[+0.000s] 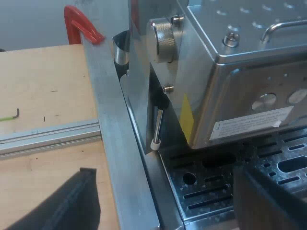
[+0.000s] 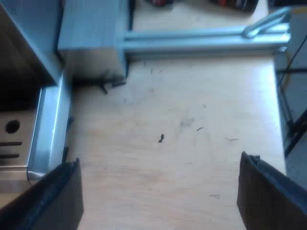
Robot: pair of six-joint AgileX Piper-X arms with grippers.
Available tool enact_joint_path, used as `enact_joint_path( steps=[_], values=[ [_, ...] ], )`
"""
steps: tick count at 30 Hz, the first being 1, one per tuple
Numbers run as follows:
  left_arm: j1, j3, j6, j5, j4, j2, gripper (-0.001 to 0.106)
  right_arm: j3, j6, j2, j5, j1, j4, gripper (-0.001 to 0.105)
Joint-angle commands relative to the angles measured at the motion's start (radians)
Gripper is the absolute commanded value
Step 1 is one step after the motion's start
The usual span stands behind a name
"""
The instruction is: Grind coffee beans and then tamp
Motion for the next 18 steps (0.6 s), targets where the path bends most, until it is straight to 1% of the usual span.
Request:
enact_joint_path(
  steps=[1, 2, 3, 5, 7, 9, 10, 12, 13, 15, 18],
  values=[
    [-0.014, -0.007, 0.000, -0.041, -0.003, -0.018, 0.063, -0.002, -0.042, -0.069, -0.012, 0.002, 0.022, 0.069],
    [-0.022, -0.007, 0.000, -0.091, -0.003, -0.036, 0.063, -0.002, -0.058, -0.102, -0.016, 0.002, 0.029, 0.069],
    [-0.031, -0.007, 0.003, -0.136, 0.000, -0.060, 0.063, -0.002, -0.060, -0.131, -0.015, 0.002, 0.033, 0.069],
    [-0.042, -0.007, 0.014, -0.169, 0.005, -0.101, 0.063, -0.002, -0.070, -0.176, -0.015, 0.002, 0.036, 0.069],
    [-0.047, -0.007, 0.027, -0.186, 0.008, -0.149, 0.063, -0.002, -0.071, -0.228, -0.015, 0.002, 0.039, 0.069],
    [-0.046, -0.007, 0.027, -0.220, 0.022, -0.212, 0.063, -0.002, -0.071, -0.295, -0.020, 0.002, 0.043, 0.069],
    [-0.046, -0.007, 0.027, -0.225, 0.026, -0.223, 0.063, -0.002, -0.071, -0.307, -0.020, 0.002, 0.044, 0.069],
    [-0.046, -0.007, 0.027, -0.240, 0.062, -0.290, 0.063, 0.002, -0.061, -0.374, -0.020, 0.002, 0.046, 0.069],
    [-0.046, -0.007, 0.027, -0.240, 0.073, -0.307, 0.063, 0.004, -0.060, -0.384, -0.020, 0.002, 0.046, 0.069],
    [-0.046, -0.007, 0.033, -0.249, 0.115, -0.362, 0.063, 0.019, -0.054, -0.439, -0.020, 0.002, 0.046, 0.069],
    [-0.046, -0.007, 0.035, -0.290, 0.155, -0.437, 0.063, 0.055, -0.054, -0.517, -0.020, 0.002, 0.046, 0.069]
  ],
)
